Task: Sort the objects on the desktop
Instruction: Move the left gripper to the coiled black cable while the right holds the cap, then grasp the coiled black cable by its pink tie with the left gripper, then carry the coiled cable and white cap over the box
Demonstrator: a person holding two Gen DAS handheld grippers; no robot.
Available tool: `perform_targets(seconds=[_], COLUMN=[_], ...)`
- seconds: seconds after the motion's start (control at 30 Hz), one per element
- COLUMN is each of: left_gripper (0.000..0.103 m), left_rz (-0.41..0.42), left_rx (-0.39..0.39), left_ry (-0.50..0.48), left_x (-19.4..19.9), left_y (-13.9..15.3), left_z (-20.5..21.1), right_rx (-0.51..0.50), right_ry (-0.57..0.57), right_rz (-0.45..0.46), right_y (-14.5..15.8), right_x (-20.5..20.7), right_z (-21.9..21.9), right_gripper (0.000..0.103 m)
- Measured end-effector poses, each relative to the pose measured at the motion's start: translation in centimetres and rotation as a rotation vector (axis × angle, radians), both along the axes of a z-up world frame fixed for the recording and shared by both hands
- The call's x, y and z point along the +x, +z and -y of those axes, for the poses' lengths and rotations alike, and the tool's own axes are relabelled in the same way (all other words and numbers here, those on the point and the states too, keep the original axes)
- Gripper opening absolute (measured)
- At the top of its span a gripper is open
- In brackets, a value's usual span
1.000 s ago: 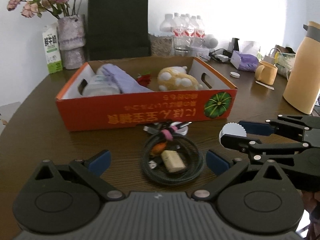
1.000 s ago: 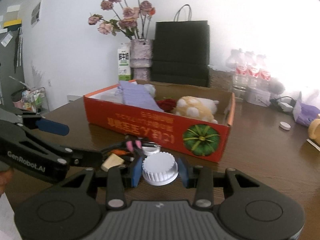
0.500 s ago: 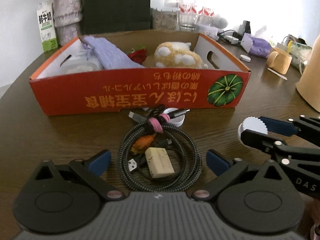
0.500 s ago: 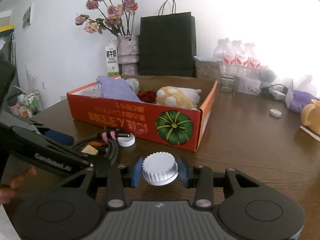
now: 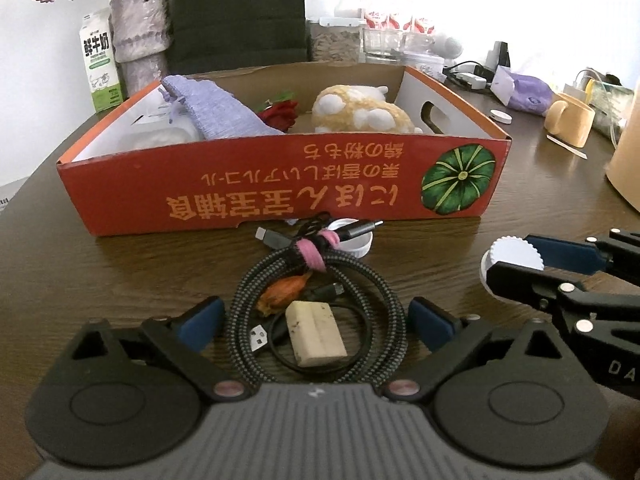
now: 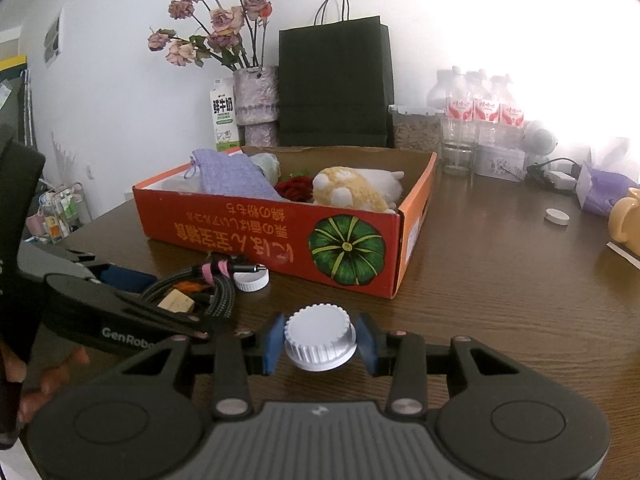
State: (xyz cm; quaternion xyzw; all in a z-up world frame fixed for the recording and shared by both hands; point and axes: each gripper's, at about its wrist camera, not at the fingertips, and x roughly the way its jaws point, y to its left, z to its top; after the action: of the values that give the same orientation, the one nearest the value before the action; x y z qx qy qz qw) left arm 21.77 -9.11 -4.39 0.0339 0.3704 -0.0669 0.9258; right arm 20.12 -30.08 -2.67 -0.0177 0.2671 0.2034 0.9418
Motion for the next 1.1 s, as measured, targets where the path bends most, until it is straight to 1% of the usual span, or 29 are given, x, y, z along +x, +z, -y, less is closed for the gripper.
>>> perform_targets(seconds=[0.07, 0.17, 0.57, 1.1], left_gripper=[0.099, 0.092, 0.090, 0.090], left_rz=[0.000, 0.006, 0.031, 0.144], left_rx=[-0.001, -0.002, -0.014, -0.072], left_ry=[0.002, 0.006, 0.004, -0.001], left_x=[0.0, -0.2, -0.7, -3.1], left_y=[0.0, 0.2, 0.4, 3.7], left_z=[0.0, 0.1, -0.3, -2.0], right_rx=[-0.001, 0.007, 0.001, -0.016], right_ry=[0.000, 0.003, -0.007, -0.009], right_rz=[0.001, 0.003, 0.016, 0.048], right_y=[0.0, 0.1, 0.7, 2.1], right_x=[-0.1, -0.2, -1.2, -2.6], right_z=[0.0, 0.0, -0.2, -1.2], right_gripper=[0.038, 0.038, 0.038, 0.038])
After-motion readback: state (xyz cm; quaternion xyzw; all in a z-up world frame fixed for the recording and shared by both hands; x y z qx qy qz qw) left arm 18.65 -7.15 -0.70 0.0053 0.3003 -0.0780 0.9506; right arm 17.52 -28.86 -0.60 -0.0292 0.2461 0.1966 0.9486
